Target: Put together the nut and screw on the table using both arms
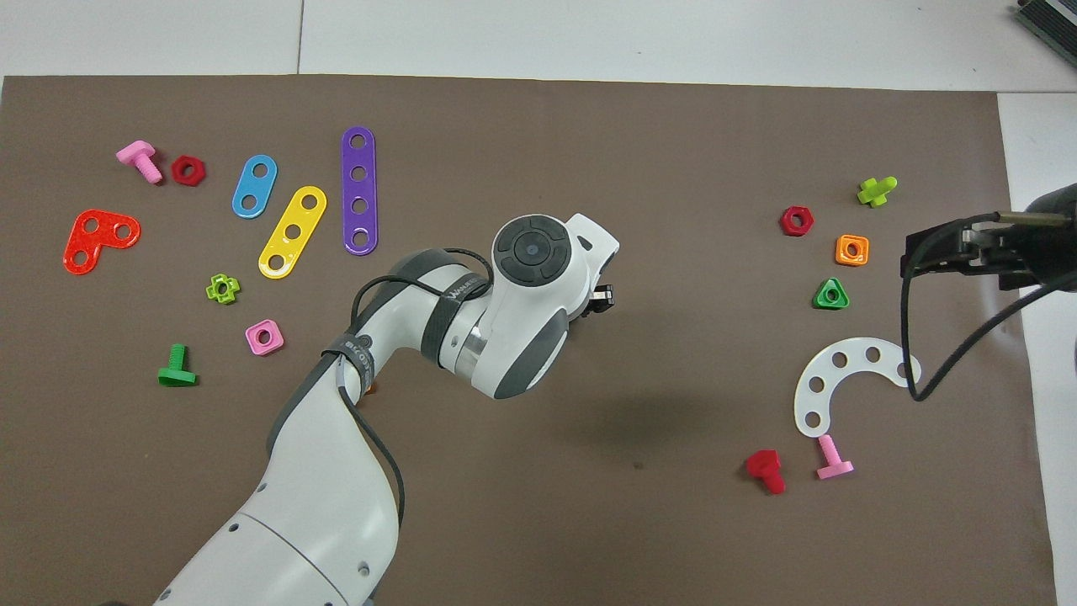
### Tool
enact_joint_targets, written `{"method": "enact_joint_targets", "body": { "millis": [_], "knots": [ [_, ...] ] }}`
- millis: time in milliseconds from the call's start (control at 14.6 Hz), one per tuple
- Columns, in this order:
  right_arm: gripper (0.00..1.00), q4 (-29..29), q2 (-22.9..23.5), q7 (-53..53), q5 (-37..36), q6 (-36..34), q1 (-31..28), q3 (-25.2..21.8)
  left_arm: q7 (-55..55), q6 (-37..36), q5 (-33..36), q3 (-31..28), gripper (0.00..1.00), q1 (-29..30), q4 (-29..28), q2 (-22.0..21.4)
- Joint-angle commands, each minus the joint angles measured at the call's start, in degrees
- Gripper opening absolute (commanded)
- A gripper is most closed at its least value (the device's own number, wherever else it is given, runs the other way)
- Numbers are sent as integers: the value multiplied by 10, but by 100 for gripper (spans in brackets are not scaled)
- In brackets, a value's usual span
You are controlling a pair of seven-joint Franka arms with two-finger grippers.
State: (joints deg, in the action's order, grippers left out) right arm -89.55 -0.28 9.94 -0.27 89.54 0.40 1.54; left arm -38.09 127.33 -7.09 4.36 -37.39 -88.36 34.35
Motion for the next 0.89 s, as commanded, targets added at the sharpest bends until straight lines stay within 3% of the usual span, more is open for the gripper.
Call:
{"method": "enact_joint_targets", "body": {
  "millis": [0,68,137,205,411,616,753,822],
  "knots": [
    [100,-21,-16,-15,18,0,-4,0,-6,5,-4,-13,0,-10,3,-1],
    [100,-20,-16,-16,18,0,-4,1,-7,5,-5,-13,32,-10,4,-1],
    [100,-20,-16,-16,18,0,-4,0,-7,4,-4,-13,70,-10,5,0],
    [100,-20,-16,-16,18,0,-4,0,-7,0,-1,-15,100,-10,6,0],
    [100,-20,-15,-17,18,0,-4,0,-7,-51,9,-15,100,-2,39,2],
    [100,-19,-15,-16,18,0,-5,0,-1,-181,11,-43,100,27,93,-17],
    [100,-19,-15,-16,18,-1,-6,0,2,-248,27,-64,100,49,115,-53],
    [100,-19,-15,-16,18,-1,-6,0,3,-256,30,-63,100,69,113,-93]
  ]
}}
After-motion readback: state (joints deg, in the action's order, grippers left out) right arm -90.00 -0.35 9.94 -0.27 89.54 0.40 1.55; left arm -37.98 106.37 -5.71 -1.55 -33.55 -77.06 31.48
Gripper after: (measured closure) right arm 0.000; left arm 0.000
